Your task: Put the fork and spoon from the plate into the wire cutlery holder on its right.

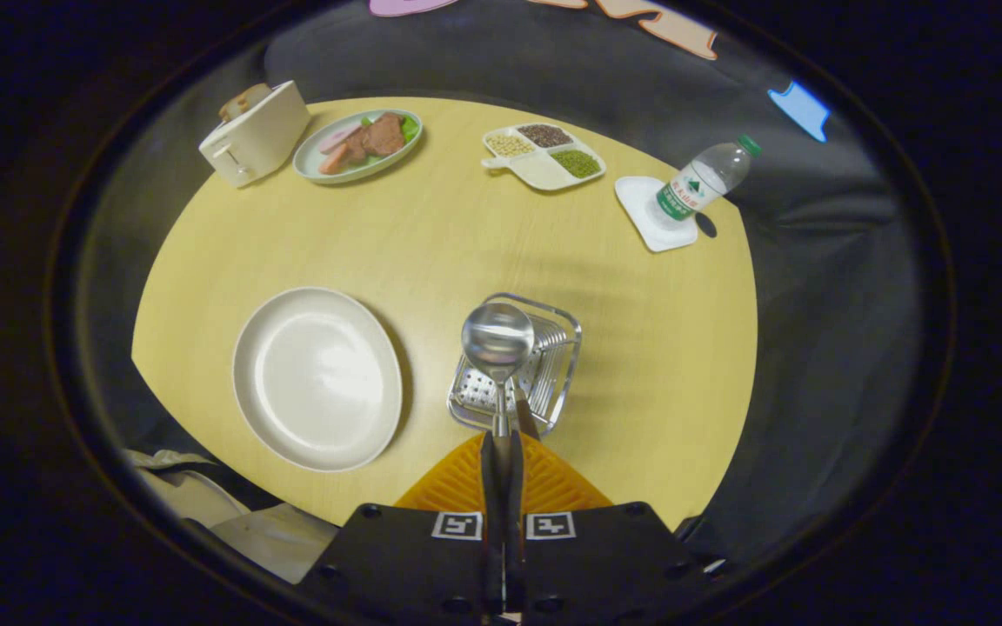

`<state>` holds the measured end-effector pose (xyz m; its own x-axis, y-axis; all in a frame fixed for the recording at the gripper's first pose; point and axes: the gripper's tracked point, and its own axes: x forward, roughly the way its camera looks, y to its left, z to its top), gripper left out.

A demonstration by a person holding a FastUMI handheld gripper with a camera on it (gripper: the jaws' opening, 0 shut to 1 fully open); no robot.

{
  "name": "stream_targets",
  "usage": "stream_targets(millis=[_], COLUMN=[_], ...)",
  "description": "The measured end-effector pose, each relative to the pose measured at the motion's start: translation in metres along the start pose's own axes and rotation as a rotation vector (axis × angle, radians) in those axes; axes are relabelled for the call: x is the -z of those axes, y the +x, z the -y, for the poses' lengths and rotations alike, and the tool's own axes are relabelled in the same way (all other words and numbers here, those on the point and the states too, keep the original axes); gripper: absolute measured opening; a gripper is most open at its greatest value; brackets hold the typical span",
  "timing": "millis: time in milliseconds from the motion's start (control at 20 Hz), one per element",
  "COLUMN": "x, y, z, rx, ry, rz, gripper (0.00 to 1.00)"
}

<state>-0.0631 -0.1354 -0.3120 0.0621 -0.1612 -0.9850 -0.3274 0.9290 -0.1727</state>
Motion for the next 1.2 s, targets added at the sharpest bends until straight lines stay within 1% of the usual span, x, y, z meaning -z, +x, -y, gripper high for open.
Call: stream_targets(millis=[100,350,500,650,800,1000,1200], x=[0.002,-0.005,-0.009,-0.01,-0.014,-0.021,-0.03], y=[0.001,0.0,-0.005,-0.013,-0.015,-0.027,-0.048], z=[0.001,-0.005,-0.008,-0.022,-0.034,-0.038,-0.034], rx=[-0.002,-0.02,-0.029,-0.06,-0.086,-0.105,-0.094], ry=[0.004,0.029,0.046,0.066,0.099,0.189,0.227], rz=[-0.008,0.029,0.063,0.11,0.184,0.306,0.469], gripper=[0.05,0.15,0.17,0.41,0.66,0.98,0.98])
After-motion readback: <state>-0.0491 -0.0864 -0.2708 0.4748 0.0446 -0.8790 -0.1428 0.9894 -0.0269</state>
